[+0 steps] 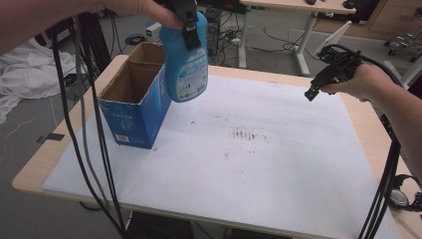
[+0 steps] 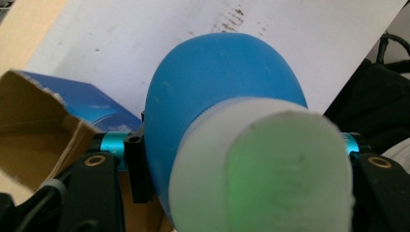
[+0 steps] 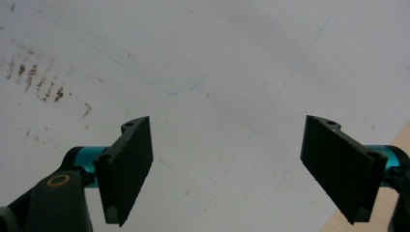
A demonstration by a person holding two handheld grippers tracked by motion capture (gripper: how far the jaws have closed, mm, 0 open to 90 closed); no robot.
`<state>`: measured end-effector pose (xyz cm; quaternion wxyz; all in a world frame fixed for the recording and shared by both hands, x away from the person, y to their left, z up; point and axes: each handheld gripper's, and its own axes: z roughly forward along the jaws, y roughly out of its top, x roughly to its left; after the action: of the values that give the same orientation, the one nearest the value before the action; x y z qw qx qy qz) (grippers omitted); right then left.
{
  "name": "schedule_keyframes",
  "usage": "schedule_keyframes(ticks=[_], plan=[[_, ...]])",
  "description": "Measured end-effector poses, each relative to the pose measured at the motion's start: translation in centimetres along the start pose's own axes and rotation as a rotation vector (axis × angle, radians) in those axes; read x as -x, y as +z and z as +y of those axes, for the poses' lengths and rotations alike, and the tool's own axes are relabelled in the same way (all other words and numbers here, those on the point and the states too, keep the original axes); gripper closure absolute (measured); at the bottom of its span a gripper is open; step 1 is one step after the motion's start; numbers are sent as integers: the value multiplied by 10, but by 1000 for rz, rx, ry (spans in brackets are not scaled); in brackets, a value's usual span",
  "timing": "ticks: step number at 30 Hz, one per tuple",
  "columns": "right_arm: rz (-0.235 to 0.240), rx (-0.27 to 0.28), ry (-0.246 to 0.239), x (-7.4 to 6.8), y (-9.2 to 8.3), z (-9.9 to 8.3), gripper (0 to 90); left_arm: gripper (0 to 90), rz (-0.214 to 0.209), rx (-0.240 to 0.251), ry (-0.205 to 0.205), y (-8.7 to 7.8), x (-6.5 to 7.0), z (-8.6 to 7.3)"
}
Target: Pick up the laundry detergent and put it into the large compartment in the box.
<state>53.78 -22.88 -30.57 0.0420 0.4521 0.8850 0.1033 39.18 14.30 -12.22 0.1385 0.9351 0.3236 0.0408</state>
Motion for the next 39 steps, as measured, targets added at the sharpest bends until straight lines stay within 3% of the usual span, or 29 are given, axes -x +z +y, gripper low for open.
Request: schedule_keyframes(ticks=[8, 14, 23, 39], plan=[[-6, -3, 10, 4, -1, -3, 183, 366, 21, 33, -62, -30, -21, -24], [-7, -13, 12, 4, 0, -3, 183, 367, 51, 31, -110, -38, -37, -41], [-5, -17, 15, 5, 3, -1, 183, 367, 96, 12, -166, -29, -58, -62], [4, -23, 26, 7, 7, 1, 183, 367, 93, -15, -205, -8, -73, -79]])
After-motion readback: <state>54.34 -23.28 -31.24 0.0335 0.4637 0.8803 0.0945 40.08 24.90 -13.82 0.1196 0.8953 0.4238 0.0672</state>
